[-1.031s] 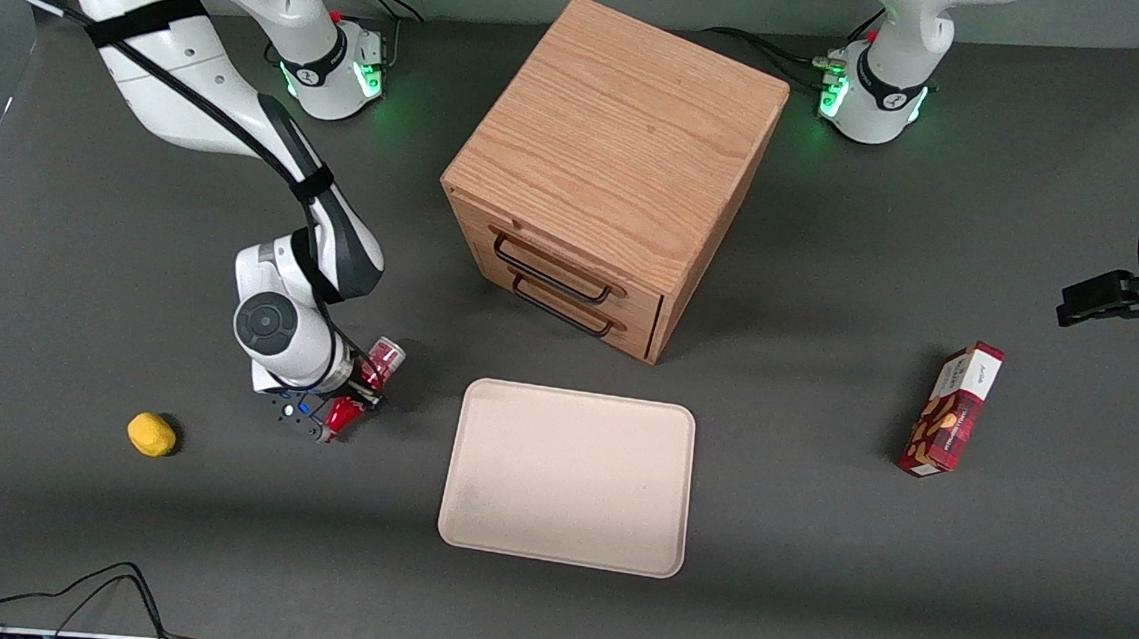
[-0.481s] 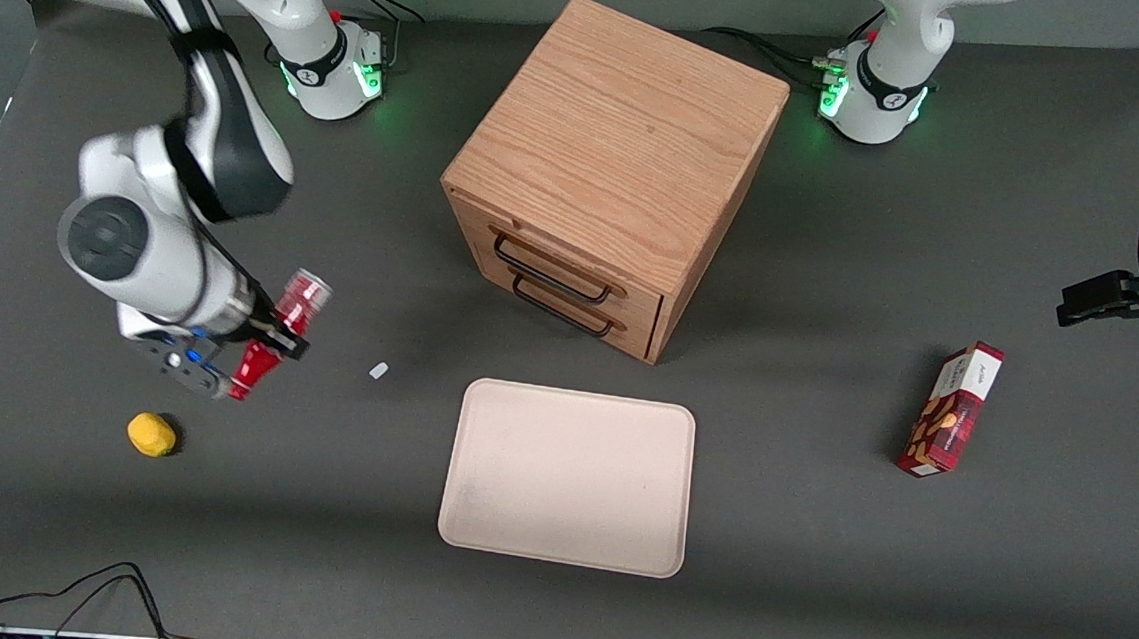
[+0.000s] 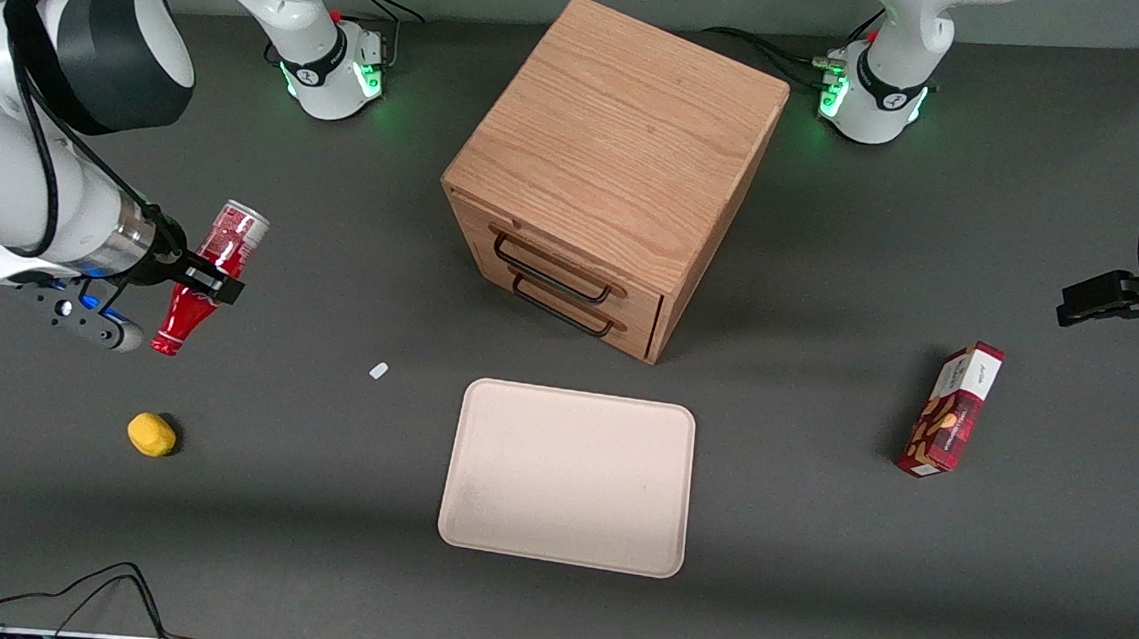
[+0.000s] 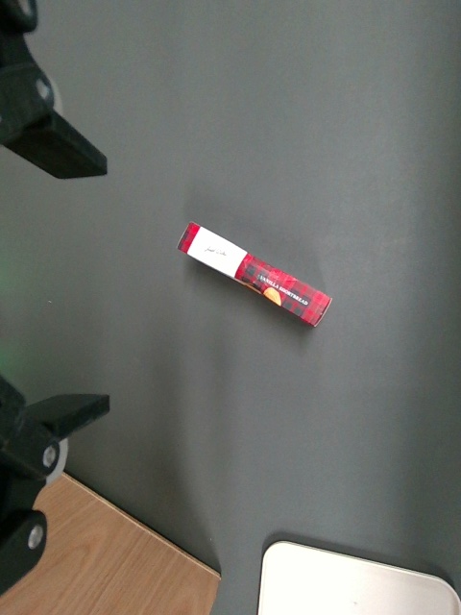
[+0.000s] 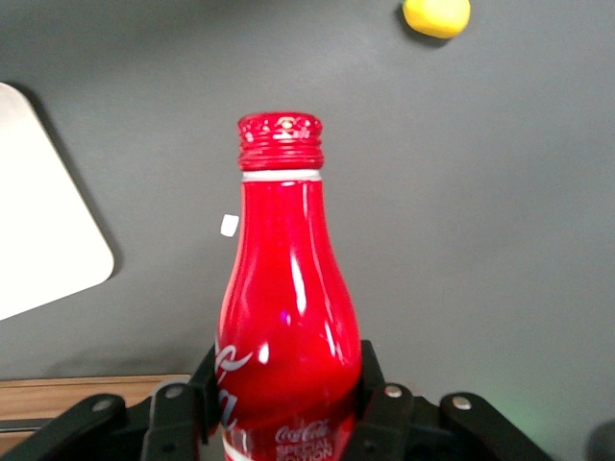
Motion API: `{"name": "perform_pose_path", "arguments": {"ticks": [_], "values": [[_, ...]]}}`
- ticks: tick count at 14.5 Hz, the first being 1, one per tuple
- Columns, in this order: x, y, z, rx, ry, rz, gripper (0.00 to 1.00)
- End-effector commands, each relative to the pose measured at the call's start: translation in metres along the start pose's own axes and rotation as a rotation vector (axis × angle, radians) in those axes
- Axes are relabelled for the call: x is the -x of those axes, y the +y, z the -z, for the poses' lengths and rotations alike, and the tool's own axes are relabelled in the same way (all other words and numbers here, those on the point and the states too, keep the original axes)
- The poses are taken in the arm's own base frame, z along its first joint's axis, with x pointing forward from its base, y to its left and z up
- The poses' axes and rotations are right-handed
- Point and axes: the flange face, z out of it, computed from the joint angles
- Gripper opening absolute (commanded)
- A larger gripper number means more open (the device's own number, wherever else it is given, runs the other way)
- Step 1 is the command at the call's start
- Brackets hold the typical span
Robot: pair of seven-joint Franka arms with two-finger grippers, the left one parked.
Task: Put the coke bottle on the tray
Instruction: 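Carry the held bottle over the cream tray with the right gripper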
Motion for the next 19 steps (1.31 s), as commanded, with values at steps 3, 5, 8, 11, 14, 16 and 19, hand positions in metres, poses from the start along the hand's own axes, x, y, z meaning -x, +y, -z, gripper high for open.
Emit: {"name": "perform_pose_path", "arguments": {"ticks": [3,5,8,11,14,16,19], "values": [[-0.044,-0.096,-0.032,-0.090,-0.062,0.105,0.00],[-0.052,-0.141,-0.062,-0.069,-0.038,0.124,0.00],[-0.055,-0.217,-0.135,-0.088,0.085,0.169,0.00],[-0.061,-0.243,-0.180,-0.130,0.129,0.186,0.00],[-0.051,-0.267,-0.218,-0.117,0.163,0.216,0.00],[-0.050,-0.275,-0.237,-0.121,0.167,0.226,0.00],[-0.038,-0.290,-0.257,-0.113,0.178,0.254,0.00]]}}
